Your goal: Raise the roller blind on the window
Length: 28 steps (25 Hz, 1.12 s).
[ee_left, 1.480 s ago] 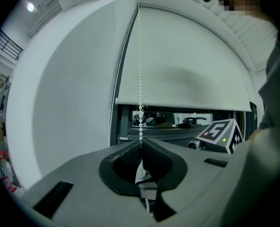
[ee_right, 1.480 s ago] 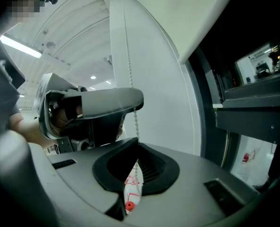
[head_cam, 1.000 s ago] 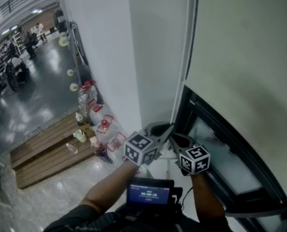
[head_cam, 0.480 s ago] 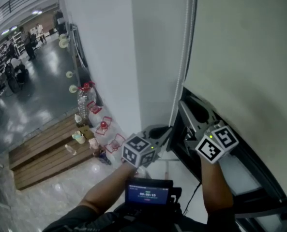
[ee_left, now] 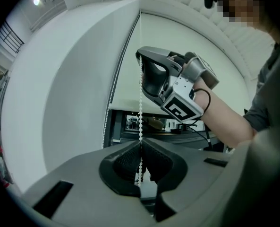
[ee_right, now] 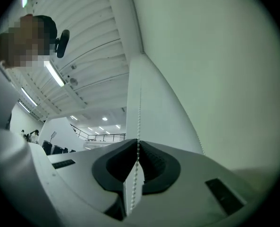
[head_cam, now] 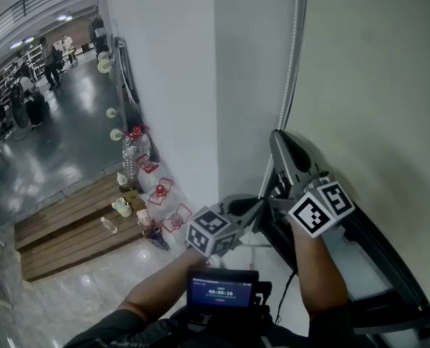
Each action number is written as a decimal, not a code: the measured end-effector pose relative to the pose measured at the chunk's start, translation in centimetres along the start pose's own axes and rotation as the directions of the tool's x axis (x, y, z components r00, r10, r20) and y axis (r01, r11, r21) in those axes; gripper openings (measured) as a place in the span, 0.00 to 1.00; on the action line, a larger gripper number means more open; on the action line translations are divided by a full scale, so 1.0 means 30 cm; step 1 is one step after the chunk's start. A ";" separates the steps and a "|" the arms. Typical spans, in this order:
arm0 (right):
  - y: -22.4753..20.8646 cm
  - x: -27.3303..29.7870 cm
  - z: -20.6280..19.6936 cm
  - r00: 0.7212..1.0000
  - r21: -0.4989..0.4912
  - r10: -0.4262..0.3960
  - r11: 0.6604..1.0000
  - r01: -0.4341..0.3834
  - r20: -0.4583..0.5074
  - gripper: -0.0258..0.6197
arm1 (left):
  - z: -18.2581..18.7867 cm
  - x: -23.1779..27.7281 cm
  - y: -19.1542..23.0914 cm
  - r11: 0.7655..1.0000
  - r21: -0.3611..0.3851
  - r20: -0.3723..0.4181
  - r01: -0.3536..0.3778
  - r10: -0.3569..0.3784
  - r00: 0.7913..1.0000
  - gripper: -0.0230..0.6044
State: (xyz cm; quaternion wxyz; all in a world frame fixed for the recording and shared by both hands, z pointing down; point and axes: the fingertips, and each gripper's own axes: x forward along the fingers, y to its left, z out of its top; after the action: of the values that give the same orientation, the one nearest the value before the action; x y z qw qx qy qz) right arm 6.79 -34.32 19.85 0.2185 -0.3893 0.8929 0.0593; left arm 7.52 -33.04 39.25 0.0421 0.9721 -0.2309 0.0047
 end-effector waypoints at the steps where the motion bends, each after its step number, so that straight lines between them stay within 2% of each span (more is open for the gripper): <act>1: 0.003 -0.001 0.002 1.000 0.001 0.004 1.000 -0.004 0.003 0.06 | 0.002 -0.002 0.000 1.000 -0.002 0.002 0.000 0.000 1.000 0.03; 9: 0.010 -0.014 -0.006 1.000 -0.077 -0.008 0.997 0.008 -0.003 0.05 | -0.002 -0.004 -0.008 1.000 -0.011 0.010 0.014 -0.014 1.000 0.03; 18: 0.018 -0.045 -0.012 1.000 -0.083 -0.012 0.996 0.013 0.011 0.05 | -0.017 0.009 -0.012 1.000 -0.007 0.018 0.019 -0.019 1.000 0.03; 22: 0.003 -0.053 -0.067 0.999 -0.090 -0.017 0.996 0.014 -0.035 0.05 | -0.072 0.026 -0.001 1.000 0.003 -0.023 0.008 -0.008 1.000 0.03; 28: -0.012 -0.113 -0.212 0.993 -0.070 -0.044 0.997 0.037 -0.109 0.05 | -0.230 0.019 0.026 0.999 -0.012 -0.123 -0.037 0.035 0.992 0.03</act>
State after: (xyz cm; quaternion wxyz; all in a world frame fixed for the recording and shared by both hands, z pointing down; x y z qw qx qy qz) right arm 6.91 -34.06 27.05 0.1567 -0.4173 0.8929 0.0636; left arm 7.74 -33.40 46.21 0.0632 0.9653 -0.2453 0.0637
